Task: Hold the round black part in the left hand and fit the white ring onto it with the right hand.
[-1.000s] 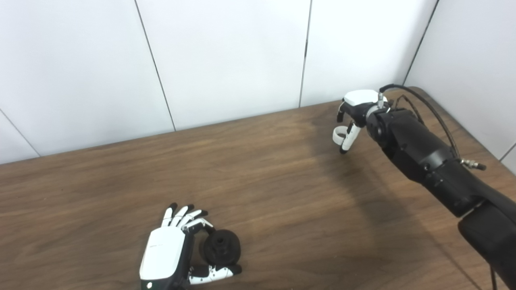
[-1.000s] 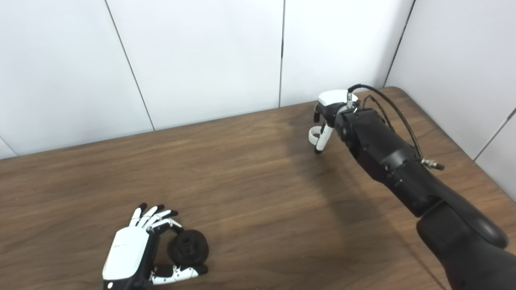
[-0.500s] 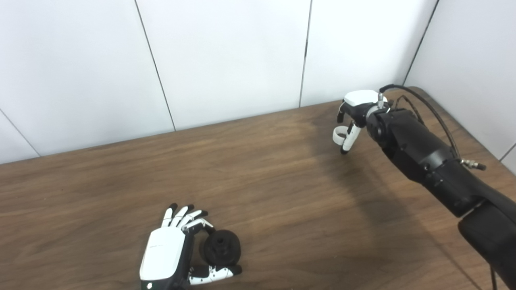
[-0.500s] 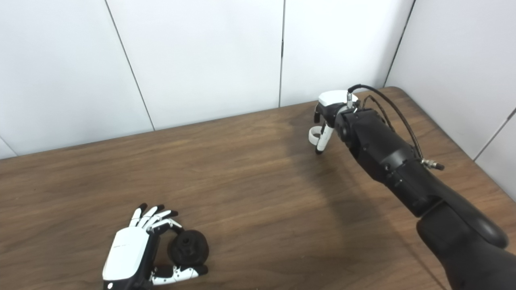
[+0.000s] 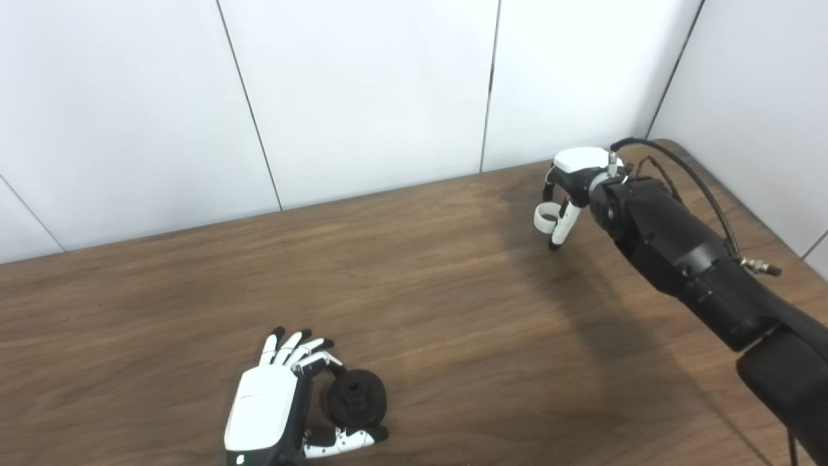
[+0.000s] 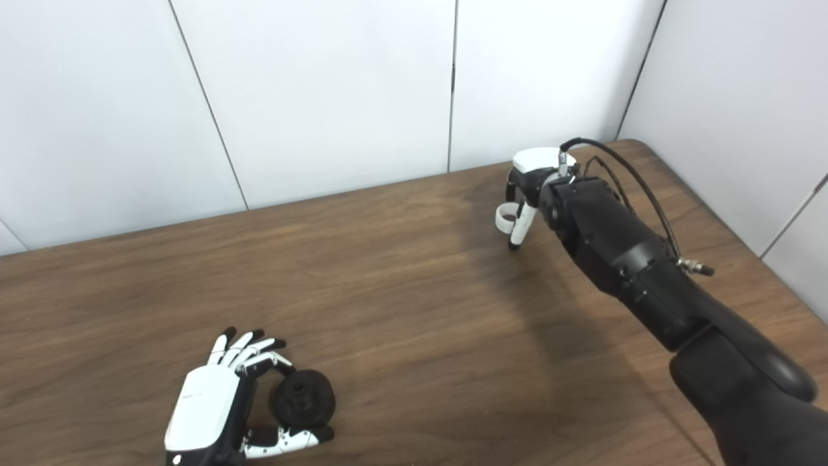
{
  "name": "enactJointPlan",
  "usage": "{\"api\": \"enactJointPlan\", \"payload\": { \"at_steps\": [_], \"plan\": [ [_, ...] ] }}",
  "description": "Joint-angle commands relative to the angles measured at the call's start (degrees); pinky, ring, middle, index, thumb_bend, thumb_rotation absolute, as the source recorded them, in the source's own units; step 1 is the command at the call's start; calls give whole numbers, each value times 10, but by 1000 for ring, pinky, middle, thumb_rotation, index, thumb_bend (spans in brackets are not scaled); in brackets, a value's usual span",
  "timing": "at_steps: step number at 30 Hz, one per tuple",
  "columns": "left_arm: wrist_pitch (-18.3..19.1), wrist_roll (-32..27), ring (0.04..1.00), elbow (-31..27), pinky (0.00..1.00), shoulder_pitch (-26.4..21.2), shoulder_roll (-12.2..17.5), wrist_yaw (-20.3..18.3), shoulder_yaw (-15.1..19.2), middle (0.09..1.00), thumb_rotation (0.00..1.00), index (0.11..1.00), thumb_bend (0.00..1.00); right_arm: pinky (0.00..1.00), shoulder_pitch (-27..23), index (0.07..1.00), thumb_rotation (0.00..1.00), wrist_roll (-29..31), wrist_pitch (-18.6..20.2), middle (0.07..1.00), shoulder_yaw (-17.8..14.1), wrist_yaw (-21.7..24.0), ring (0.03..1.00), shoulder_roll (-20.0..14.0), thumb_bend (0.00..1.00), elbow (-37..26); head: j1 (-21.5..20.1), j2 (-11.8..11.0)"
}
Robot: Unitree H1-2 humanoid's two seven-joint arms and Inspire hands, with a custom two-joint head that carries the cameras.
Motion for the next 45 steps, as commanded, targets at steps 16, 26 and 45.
{"api": "enactJointPlan", "payload": {
  "at_steps": [16,26,45],
  "plan": [
    [4,10,901,3,1000,13,2,-7,-5,797,55,484,525,1000,-17,663,212,2,-15,956,-15,-38,1000,-13,863,-1,2,0],
    [0,9,901,2,1000,13,1,-3,-5,796,55,483,525,1000,-9,485,138,4,-71,859,-15,-79,993,-24,526,2,4,1],
    [6,13,904,-2,1000,14,-2,-8,-6,797,55,483,525,1000,-2,485,137,-8,-76,824,-9,-70,994,-29,526,5,8,3]
  ]
}}
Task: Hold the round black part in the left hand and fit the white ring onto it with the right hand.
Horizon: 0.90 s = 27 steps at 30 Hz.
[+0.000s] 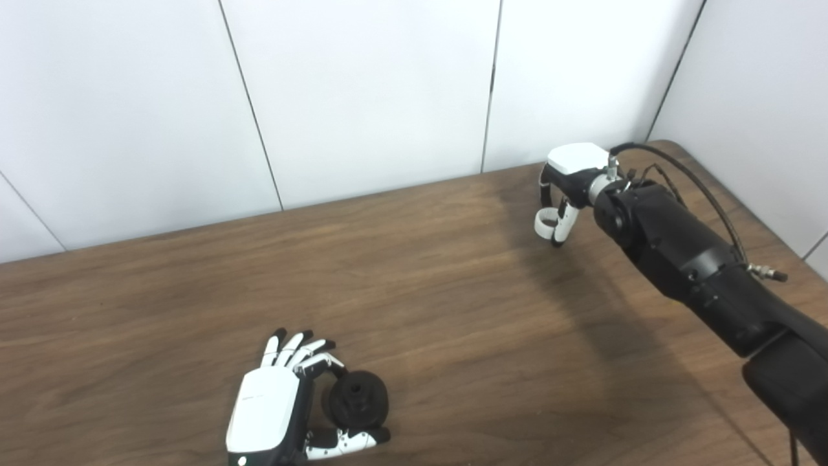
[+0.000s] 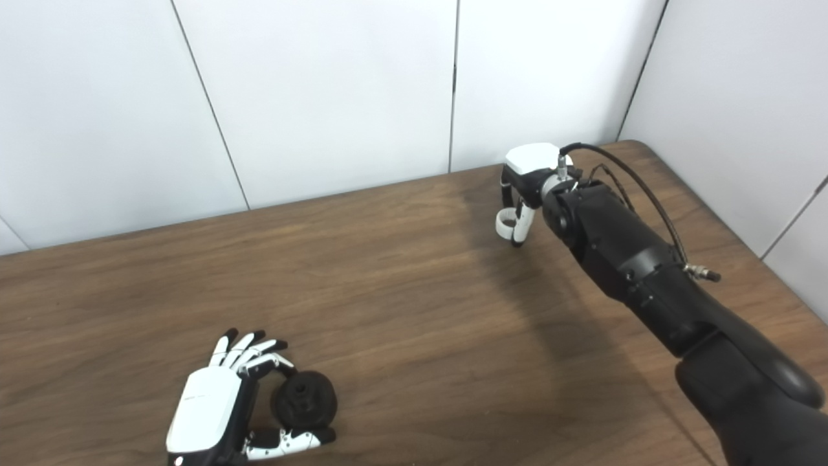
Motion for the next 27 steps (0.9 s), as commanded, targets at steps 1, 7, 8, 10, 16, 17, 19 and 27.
{"api": "enactJointPlan", "payload": {
  "at_steps": [1,7,8,10,16,17,19,27],
  "plan": [
    [4,9,904,2,1000,12,1,-8,-5,797,55,483,525,1000,-15,485,138,-13,-1,828,-2,1,996,-24,525,-5,1,0],
    [4,10,901,5,1000,10,0,-7,-6,794,55,483,525,1000,-22,486,137,-9,1,841,-4,26,993,-25,525,-24,3,-1],
    [4,10,900,6,1000,10,-1,-7,-6,793,55,483,525,1000,-24,486,136,-9,2,844,-4,32,994,-25,525,-28,3,-1],
    [5,11,899,7,1000,8,-1,-9,-6,792,55,483,525,1000,-30,486,136,-11,6,848,-1,57,994,-26,525,-46,5,-2],
    [3,12,902,15,1000,4,-2,-6,-8,792,55,483,525,1000,-39,483,135,-16,9,842,-1,106,988,-25,526,-100,9,-2],
    [4,12,904,15,1000,4,-2,-6,-8,793,55,483,525,1000,-40,484,136,-19,9,841,0,112,987,-25,526,-106,9,-2],
    [4,12,904,16,1000,3,-3,-4,-9,792,55,483,525,1000,-42,484,136,-23,4,840,3,126,987,-24,526,-125,10,-3],
    [3,17,902,23,1000,0,-8,2,-13,789,55,483,525,1000,-39,483,134,-22,-22,820,8,153,967,-5,525,-199,24,-1]
  ]
}}
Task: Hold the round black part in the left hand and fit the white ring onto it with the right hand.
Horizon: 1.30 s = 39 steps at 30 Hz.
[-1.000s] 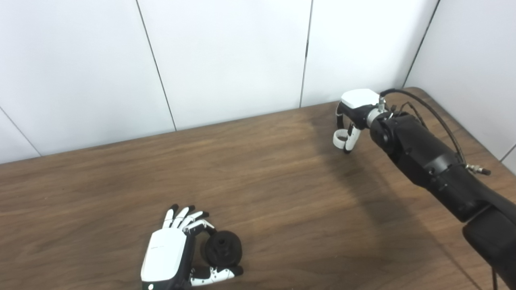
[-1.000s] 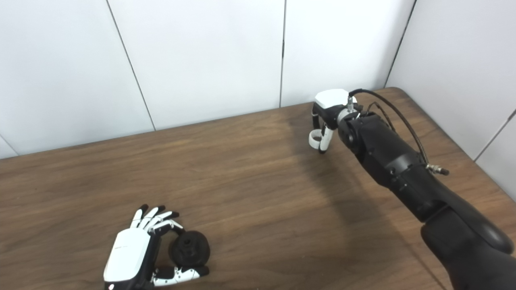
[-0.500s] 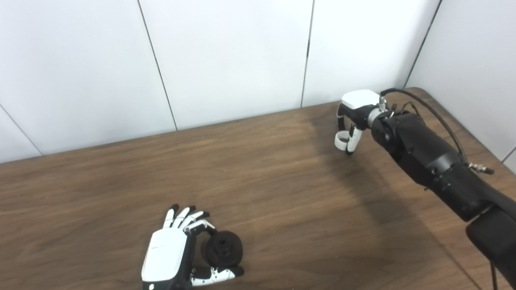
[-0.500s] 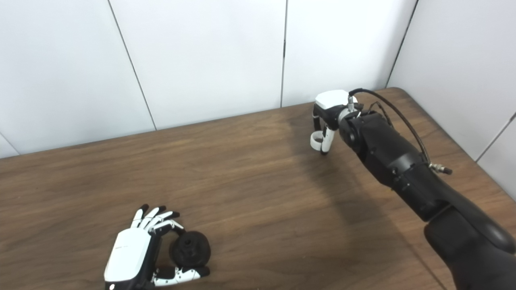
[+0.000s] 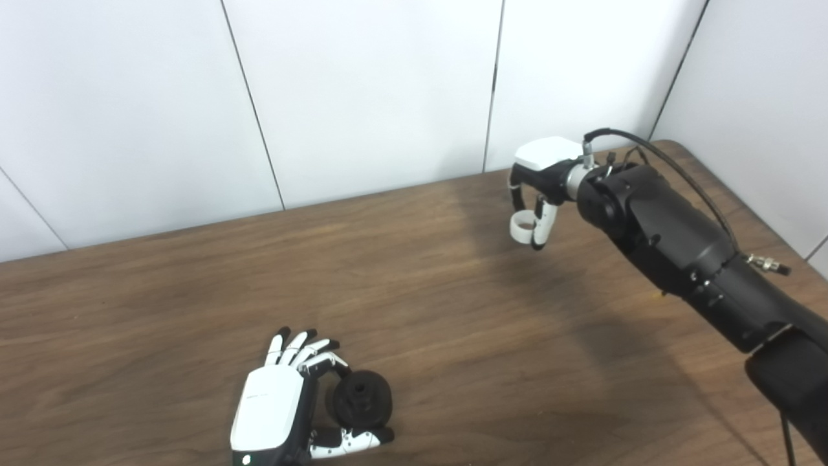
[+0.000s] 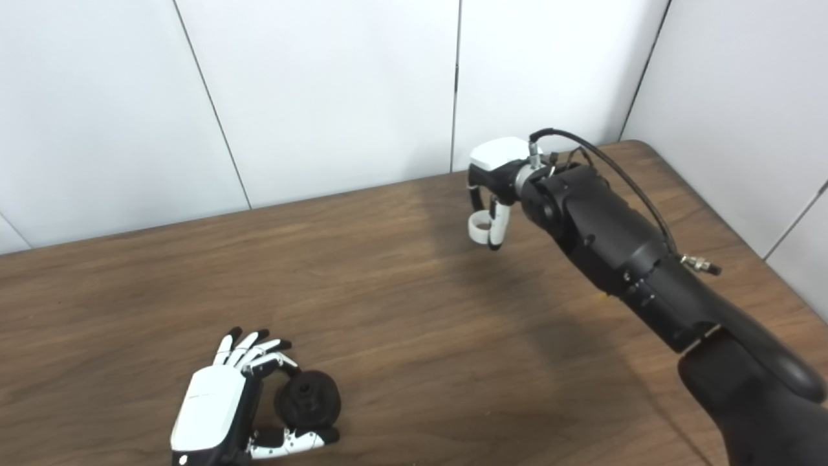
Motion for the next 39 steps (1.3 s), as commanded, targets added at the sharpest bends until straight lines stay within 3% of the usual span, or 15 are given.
{"api": "enactJointPlan", "payload": {
  "at_steps": [1,8,15,23,39],
  "plan": [
    [4,13,904,18,1000,4,-2,-1,-8,789,55,483,525,1000,-29,483,134,-10,-12,821,-4,0,968,0,525,-32,3,1],
    [12,23,905,21,1000,0,-12,-4,-14,790,55,483,525,1000,-18,483,133,-18,-17,866,-4,32,978,27,525,-112,29,5],
    [26,31,894,24,1000,-8,-24,-6,-24,784,56,483,525,1000,-8,482,133,3,-32,811,-11,71,976,55,525,-191,65,12],
    [35,40,893,35,1000,-15,-36,3,-31,786,55,483,525,1000,1,483,133,12,-52,810,-9,98,987,82,524,-254,109,27],
    [52,49,895,25,1000,-20,-44,-8,-39,785,55,483,525,1000,18,482,135,28,-92,827,-3,170,996,129,526,-358,138,53]
  ]
}}
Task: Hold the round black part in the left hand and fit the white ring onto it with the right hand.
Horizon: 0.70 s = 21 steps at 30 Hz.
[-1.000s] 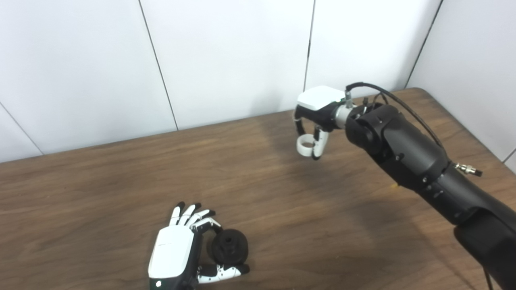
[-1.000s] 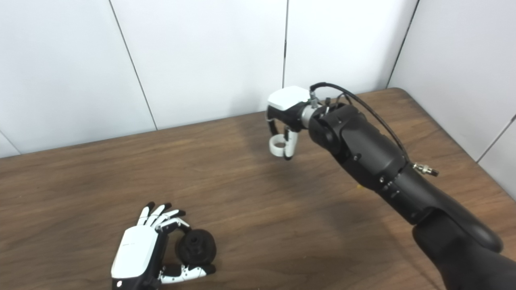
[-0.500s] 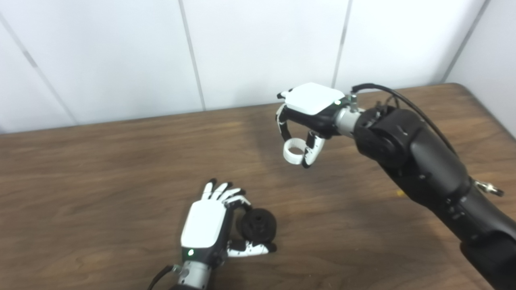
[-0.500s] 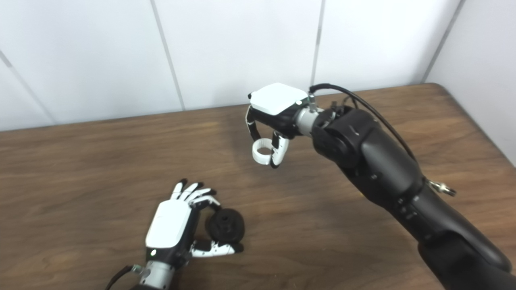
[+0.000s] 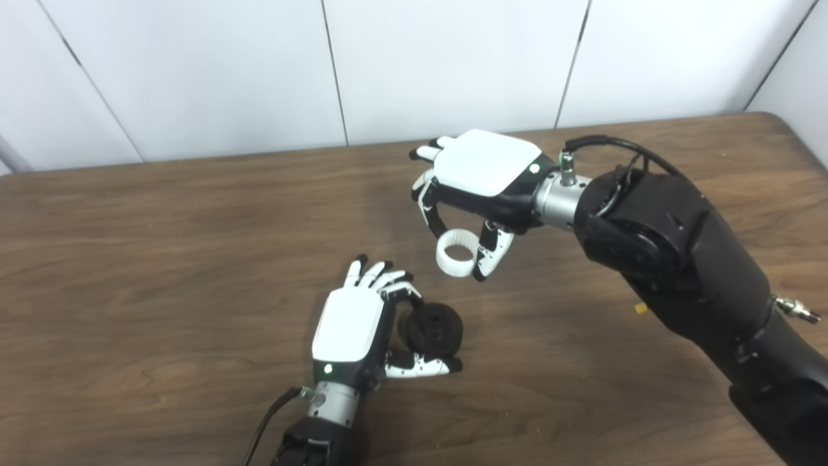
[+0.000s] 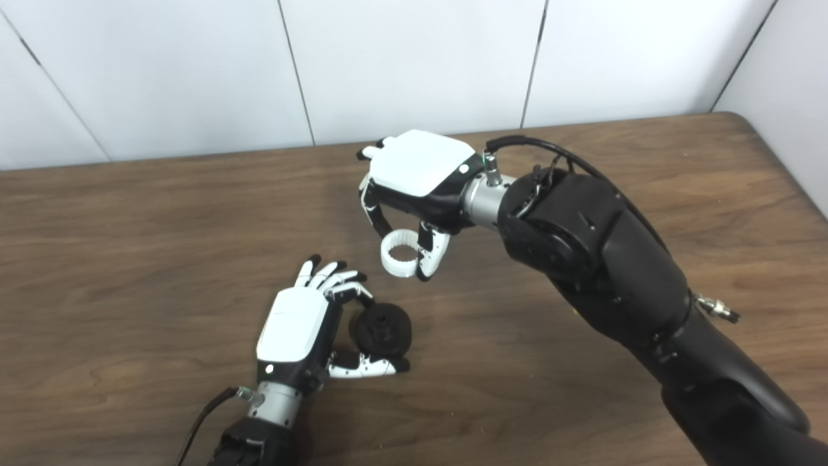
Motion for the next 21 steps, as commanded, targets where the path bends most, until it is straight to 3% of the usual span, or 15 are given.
{"api": "enactJointPlan", "payload": {
  "at_steps": [1,21],
  "plan": [
    [8,14,895,5,1000,-1,1,-10,-5,785,55,483,525,1000,-15,482,135,3,-9,827,-6,4,997,3,526,-24,1,3],
    [8,8,892,4,1000,-5,0,-10,-3,788,55,482,525,1000,35,482,136,-9,-30,846,-1,32,1000,43,526,-60,4,12]
  ]
}}
